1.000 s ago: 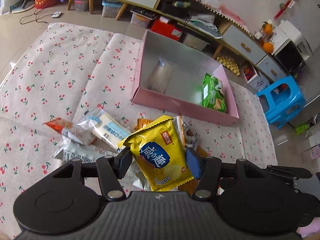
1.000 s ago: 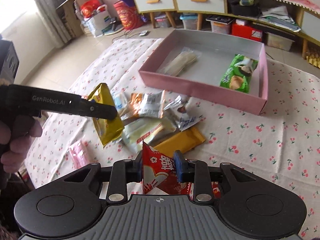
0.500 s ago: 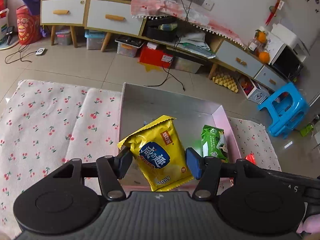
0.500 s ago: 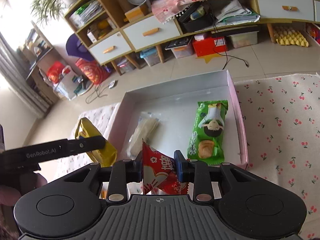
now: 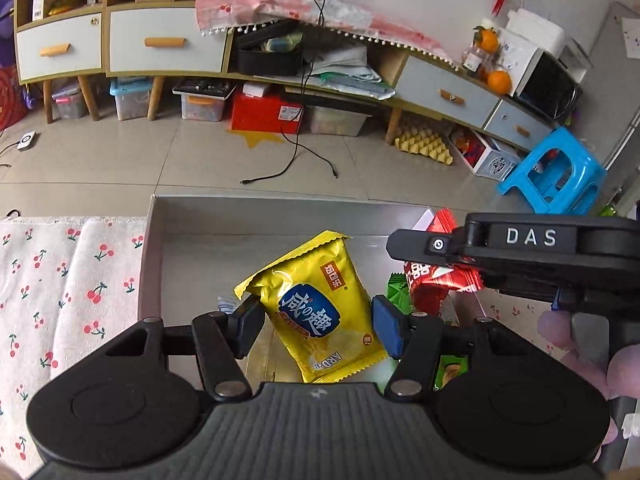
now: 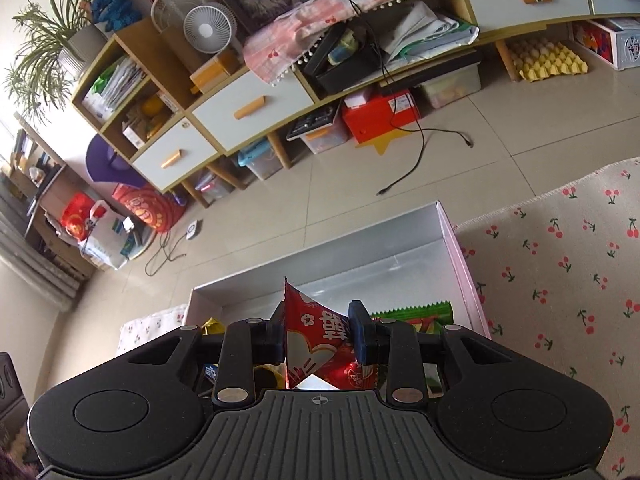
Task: Organize snacks
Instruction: 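Open the left tool into the pink box while the right tool drops the red candy inside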
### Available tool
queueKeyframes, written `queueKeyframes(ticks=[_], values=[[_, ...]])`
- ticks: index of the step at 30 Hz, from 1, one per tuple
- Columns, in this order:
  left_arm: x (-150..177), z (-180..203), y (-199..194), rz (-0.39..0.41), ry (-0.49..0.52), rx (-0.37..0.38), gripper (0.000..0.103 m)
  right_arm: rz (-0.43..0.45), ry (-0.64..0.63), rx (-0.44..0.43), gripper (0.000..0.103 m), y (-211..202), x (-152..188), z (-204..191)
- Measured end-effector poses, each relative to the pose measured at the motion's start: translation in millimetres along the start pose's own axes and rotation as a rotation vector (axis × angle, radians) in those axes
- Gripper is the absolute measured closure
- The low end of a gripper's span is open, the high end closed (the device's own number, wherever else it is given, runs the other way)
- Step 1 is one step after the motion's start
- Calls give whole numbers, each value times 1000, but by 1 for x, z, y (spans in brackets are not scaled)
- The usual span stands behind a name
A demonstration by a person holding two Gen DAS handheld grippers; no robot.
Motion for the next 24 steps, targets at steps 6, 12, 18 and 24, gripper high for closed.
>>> queueKeyframes(ticks=[6, 12, 18, 24], values=[[2, 5, 2, 30, 69, -25, 37, 33, 2, 8, 70, 2, -6, 3], [1, 12, -9, 66, 106, -45, 18, 25, 3, 21, 35, -7, -4, 7], [3, 17, -24, 77, 106, -58, 9, 39, -30, 50, 26, -32, 0, 4], [14, 22, -49, 102, 109, -91, 3, 56, -75, 82, 21, -64, 11, 0]])
Point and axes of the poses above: each gripper's, at about its wrist camera, not at the fingertips, and y roughly the way its jaws point, z to its right, x to its underside, the point moved 9 cm from there along y, roughly the way its jaws point, and after that the axes turned 4 degrees about -z, right-handed, at the moved point
